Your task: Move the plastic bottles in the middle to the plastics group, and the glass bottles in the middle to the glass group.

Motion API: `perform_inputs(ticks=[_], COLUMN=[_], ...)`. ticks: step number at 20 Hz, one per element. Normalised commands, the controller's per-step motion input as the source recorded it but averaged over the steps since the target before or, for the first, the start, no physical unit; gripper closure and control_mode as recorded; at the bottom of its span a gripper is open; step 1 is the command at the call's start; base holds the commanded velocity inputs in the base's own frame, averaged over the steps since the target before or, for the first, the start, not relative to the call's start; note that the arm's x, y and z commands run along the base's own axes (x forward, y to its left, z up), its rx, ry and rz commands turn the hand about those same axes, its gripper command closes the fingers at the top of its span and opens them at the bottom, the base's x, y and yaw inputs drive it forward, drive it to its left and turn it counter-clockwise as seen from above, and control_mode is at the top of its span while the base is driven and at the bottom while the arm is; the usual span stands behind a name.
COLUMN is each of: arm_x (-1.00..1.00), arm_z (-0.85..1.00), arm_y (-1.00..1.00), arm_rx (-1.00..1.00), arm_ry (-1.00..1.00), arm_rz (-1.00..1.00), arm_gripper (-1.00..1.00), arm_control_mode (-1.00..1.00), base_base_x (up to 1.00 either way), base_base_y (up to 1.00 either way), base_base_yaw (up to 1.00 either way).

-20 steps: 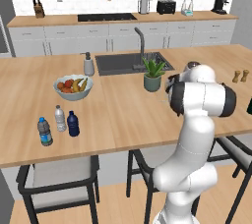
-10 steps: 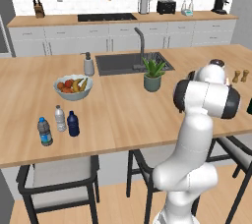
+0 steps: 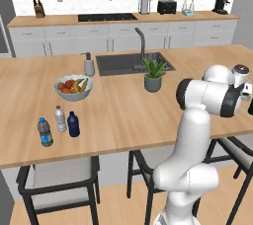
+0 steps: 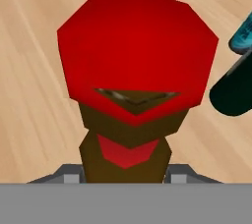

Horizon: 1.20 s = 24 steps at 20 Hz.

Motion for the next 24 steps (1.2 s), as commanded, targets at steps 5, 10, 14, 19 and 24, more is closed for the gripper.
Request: perform_inputs(ticks=[5,10,14,19,24], arm_x=[-0.04,0.00,0.00,0.00,0.00], arm_z=[0.00,0.04,0.02,0.00,-0.05], arm_y=[-0.25,-0.32,-0.23,-0.17,-0.02], arm_rx=[0.04,0.00,0.00,0.00,0.00], arm_ry=[-0.04,0.01,0.02,0.00,-0.01], arm_rz=[0.00,-0.01,-0.02,-0.06,-0.11], arm_gripper=[1.00,1.00,1.00,1.00,1.00], arm_control_mode=[-1.00,-1.00,-1.00,-1.00,-1.00], base_base_x=[0.00,0.00,0.00,0.00,0.00], base_base_y=[0.00,0.00,0.00,0.00,0.00], base_base_yaw=[0.00,0.00,0.00,0.00,0.00])
